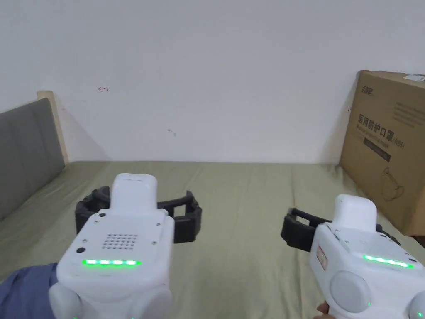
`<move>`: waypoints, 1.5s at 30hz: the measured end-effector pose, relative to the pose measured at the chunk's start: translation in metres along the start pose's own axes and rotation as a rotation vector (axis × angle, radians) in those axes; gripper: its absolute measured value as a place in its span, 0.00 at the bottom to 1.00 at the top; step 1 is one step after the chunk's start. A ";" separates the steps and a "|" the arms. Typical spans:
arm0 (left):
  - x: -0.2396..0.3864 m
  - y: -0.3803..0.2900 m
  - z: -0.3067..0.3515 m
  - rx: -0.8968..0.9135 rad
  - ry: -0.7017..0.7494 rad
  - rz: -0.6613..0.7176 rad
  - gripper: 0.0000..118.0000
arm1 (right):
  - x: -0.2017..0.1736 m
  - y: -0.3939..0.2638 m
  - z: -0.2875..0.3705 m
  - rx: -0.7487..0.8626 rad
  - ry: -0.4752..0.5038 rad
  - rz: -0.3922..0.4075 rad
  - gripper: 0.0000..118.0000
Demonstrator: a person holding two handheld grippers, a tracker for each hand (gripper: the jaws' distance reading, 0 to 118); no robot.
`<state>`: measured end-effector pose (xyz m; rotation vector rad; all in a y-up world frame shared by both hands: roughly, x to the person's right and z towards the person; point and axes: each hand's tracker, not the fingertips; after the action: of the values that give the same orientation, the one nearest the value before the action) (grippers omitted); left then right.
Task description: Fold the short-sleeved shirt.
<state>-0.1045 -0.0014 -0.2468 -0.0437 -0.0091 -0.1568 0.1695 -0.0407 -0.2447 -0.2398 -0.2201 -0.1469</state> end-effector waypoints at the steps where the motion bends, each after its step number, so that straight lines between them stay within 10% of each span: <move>1: 0.000 -0.002 0.002 0.003 -0.013 0.004 1.00 | -0.003 -0.002 0.004 0.007 -0.013 0.015 1.00; 16: -0.004 -0.014 -0.001 -0.083 0.030 -0.031 0.97 | -0.035 0.007 0.028 0.141 0.036 0.231 0.96; 18: -0.005 -0.016 0.001 -0.065 0.037 -0.022 0.64 | -0.033 0.007 0.030 0.145 0.033 0.198 0.74; 19: -0.003 -0.016 0.000 -0.062 0.069 -0.032 0.22 | -0.032 0.006 0.029 0.151 0.018 0.187 0.32; 20: -0.003 -0.017 -0.002 -0.059 0.073 -0.032 0.03 | -0.032 0.006 0.026 0.153 -0.007 0.168 0.05; 32: -0.010 -0.015 -0.009 -0.102 -0.025 0.052 0.00 | -0.038 0.003 0.025 0.156 0.021 0.195 0.00; 45: -0.156 -0.021 0.050 -0.135 0.322 0.212 0.00 | -0.165 -0.005 0.020 0.118 0.440 0.261 0.00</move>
<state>-0.2625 0.0047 -0.1984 -0.1528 0.3269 0.0493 0.0054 -0.0207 -0.2635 -0.1122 0.2401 0.0741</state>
